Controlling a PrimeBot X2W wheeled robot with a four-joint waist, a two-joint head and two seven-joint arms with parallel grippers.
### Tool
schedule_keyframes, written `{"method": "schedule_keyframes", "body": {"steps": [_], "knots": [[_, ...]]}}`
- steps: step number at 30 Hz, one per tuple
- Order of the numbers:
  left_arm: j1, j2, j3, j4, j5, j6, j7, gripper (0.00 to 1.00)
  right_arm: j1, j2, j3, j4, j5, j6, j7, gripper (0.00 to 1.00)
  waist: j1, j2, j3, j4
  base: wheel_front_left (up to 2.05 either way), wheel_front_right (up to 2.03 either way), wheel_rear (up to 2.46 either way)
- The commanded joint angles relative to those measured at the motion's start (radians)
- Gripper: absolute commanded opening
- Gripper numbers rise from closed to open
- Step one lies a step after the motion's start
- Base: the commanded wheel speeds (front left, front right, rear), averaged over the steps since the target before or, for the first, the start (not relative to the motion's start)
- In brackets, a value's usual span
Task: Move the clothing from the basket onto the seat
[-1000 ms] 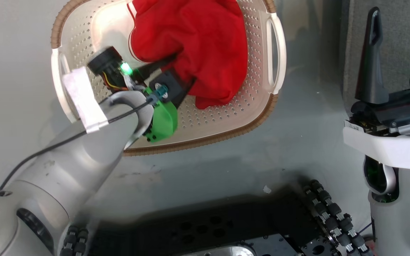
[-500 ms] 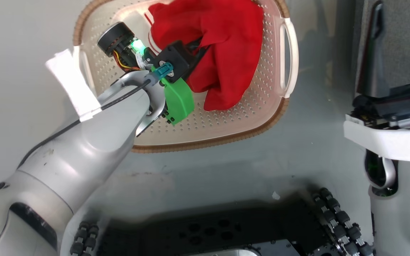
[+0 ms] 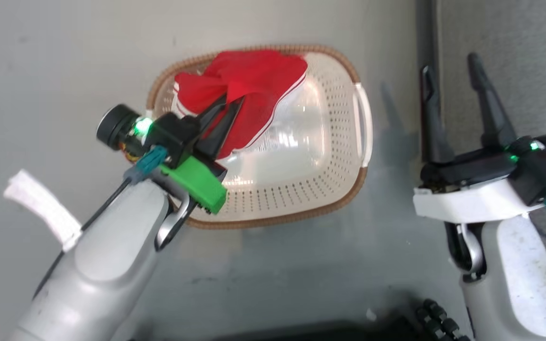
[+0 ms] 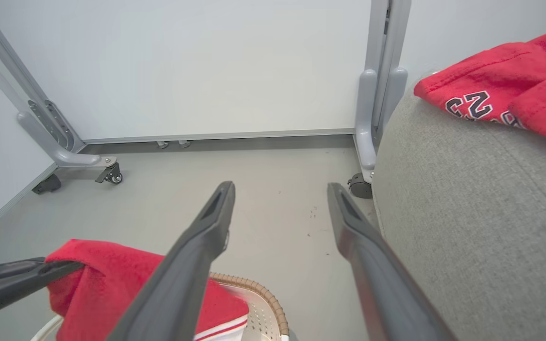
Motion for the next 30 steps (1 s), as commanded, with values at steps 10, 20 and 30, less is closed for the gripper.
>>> {"method": "schedule_keyframes", "body": {"steps": [10, 20, 30], "knots": [[0.319, -0.069, 0.242, -0.141, 0.111, 0.0, -0.003, 0.0, 0.163, -0.003, 0.071, 0.124, 0.035, -0.001, -0.003, 1.0, 0.0001, -0.0001, -0.491, -0.013, 0.0, 0.0, 0.0], [0.494, -0.134, 0.365, -0.231, 0.172, 0.003, -0.004, 0.0, 0.278, -0.003, 0.116, 0.201, 0.043, -0.001, -0.003, 1.0, 0.0001, -0.0001, -0.706, -0.032, 0.0, 0.0, 0.0], [0.566, -0.182, 0.383, -0.269, 0.203, 0.004, -0.003, 0.0, 0.361, -0.003, 0.159, 0.218, 0.065, -0.001, -0.003, 1.0, 0.0001, -0.0001, -0.797, -0.039, 0.0, 0.0, 0.0]]}}
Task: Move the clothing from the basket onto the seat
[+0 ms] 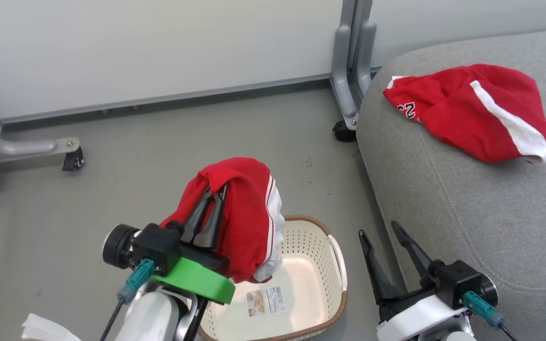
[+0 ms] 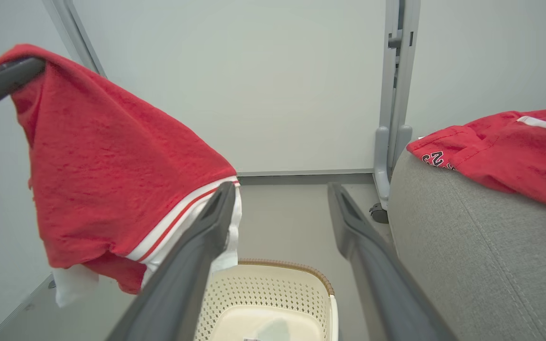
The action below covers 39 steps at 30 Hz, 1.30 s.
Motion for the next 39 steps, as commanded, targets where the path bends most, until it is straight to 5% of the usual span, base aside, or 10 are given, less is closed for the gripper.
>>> {"method": "schedule_keyframes", "body": {"steps": [1, 25, 39], "knots": [[0.021, -0.001, -0.007, -0.003, 0.009, -0.002, -0.003, 0.0, 0.021, -0.003, 0.006, 0.004, 0.006, -0.001, -0.003, 1.0, 0.0001, 0.0, -0.066, -0.009, 0.0, 0.0, 0.0], [-0.043, -0.033, -0.226, -0.018, -0.021, -0.008, -0.003, 0.0, -0.076, -0.003, 0.254, -0.029, 0.002, -0.001, -0.003, 1.0, 0.0001, 0.0, -0.089, 0.036, 0.0, 0.0, 0.0], [-0.082, -0.036, -0.301, -0.027, -0.037, 0.01, -0.003, 0.0, -0.068, -0.003, 0.228, 0.088, -0.008, -0.001, -0.003, 0.96, 0.0001, 0.0, -0.076, 0.043, 0.0, 0.0, 0.0]]}}
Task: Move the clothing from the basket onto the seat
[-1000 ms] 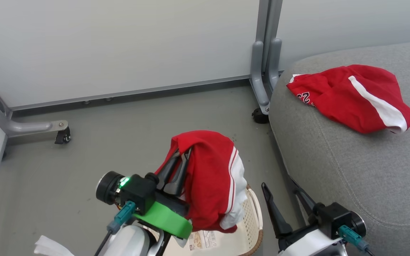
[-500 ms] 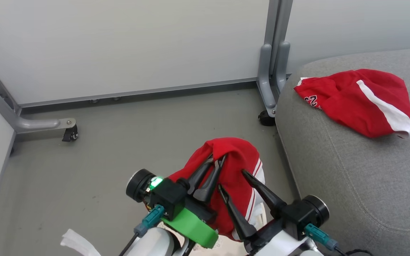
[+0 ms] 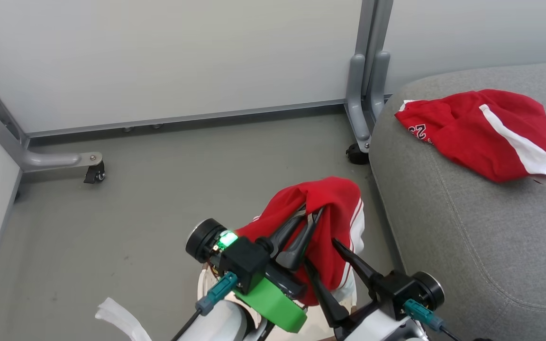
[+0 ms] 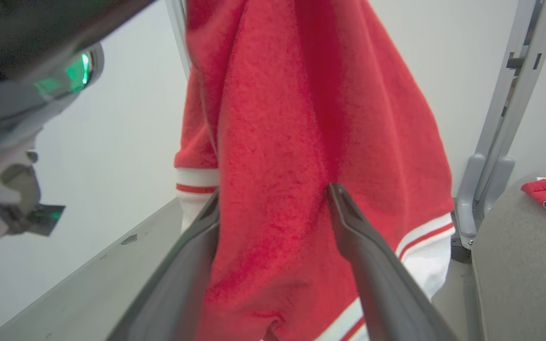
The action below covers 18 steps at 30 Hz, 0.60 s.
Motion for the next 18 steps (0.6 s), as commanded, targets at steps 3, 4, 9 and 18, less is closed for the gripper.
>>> {"method": "schedule_keyframes", "body": {"steps": [3, 4, 9, 18], "knots": [[-0.021, -0.001, -0.002, -0.01, -0.007, 0.007, -0.003, 0.0, 0.003, -0.003, -0.015, 0.041, 0.0, -0.001, -0.003, 0.01, 0.0001, 0.0, 0.005, -0.003, 0.0, 0.0, 0.0], [-0.021, -0.001, -0.003, -0.01, -0.006, 0.008, -0.003, 0.0, 0.003, -0.003, -0.018, 0.049, 0.003, -0.001, -0.003, 0.0, 0.0001, 0.0, 0.005, -0.004, 0.0, 0.0, 0.0], [-0.026, 0.003, 0.003, -0.008, -0.001, 0.012, -0.003, 0.0, 0.0, -0.003, -0.031, 0.074, 0.008, -0.001, -0.003, 0.0, 0.0001, 0.0, 0.011, -0.006, 0.0, 0.0, 0.0], [-0.032, 0.015, 0.011, 0.021, 0.002, 0.015, -0.003, 0.0, 0.001, -0.003, -0.039, 0.07, 0.016, -0.001, -0.003, 0.0, 0.0001, 0.0, 0.021, -0.003, 0.0, 0.0, 0.0]]}}
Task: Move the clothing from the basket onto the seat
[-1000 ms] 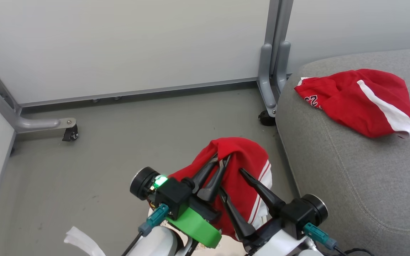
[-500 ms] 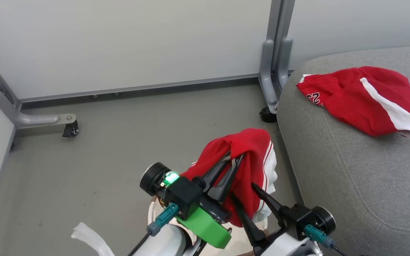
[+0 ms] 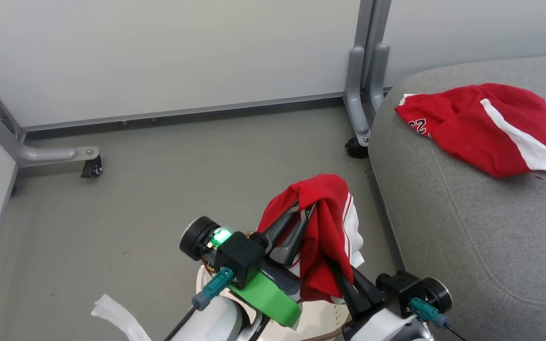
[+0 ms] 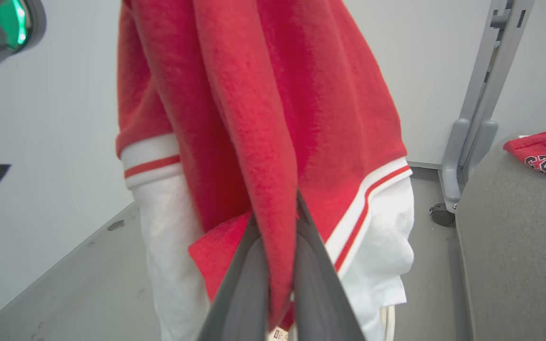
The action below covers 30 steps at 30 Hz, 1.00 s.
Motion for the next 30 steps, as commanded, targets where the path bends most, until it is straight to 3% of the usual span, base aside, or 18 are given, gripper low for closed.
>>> {"method": "schedule_keyframes", "body": {"steps": [1, 4, 5, 6, 7, 21, 30], "knots": [[-0.02, 0.009, 0.003, 0.003, 0.002, 0.003, -0.003, 0.0, 0.002, -0.003, 0.003, -0.001, 0.006, -0.001, -0.003, 0.0, 0.0001, 0.0, 0.001, 0.001, 0.0, 0.0, 0.0], [-0.019, 0.012, 0.001, 0.015, 0.001, 0.003, -0.003, 0.0, -0.001, -0.003, 0.006, -0.001, 0.006, -0.001, -0.003, 0.0, 0.0001, 0.0, 0.005, 0.003, 0.0, 0.0, 0.0], [-0.02, 0.014, -0.003, 0.02, 0.003, 0.002, 0.0, 0.2, -0.002, -0.003, 0.006, -0.001, 0.006, -0.001, -0.003, 0.0, 0.0001, 0.0, 0.005, 0.004, 0.0, 0.0, 0.0], [-0.023, 0.015, -0.006, 0.025, 0.006, 0.001, 0.001, 0.55, -0.004, -0.003, 0.005, -0.001, 0.006, -0.001, -0.003, 0.0, 0.0001, 0.0, 0.007, 0.004, 0.0, 0.0, 0.0], [-0.024, 0.014, -0.006, 0.029, 0.006, 0.001, 0.001, 1.0, -0.005, -0.003, 0.004, -0.001, 0.007, -0.001, -0.003, 0.0, 0.0001, 0.0, 0.008, 0.004, 0.0, 0.0, 0.0], [-0.043, 0.028, -0.002, 0.051, -0.004, 0.018, 0.004, 1.0, -0.006, -0.003, -0.027, -0.018, 0.012, -0.001, -0.003, 0.0, 0.0001, 0.0, 0.028, -0.003, 0.0, 0.0, 0.0], [-0.043, 0.058, 0.008, 0.039, -0.008, 0.029, 0.008, 1.0, -0.015, -0.003, -0.117, -0.035, 0.001, -0.001, -0.003, 0.0, 0.0001, 0.0, 0.064, -0.03, 0.0, 0.0, 0.0]]}}
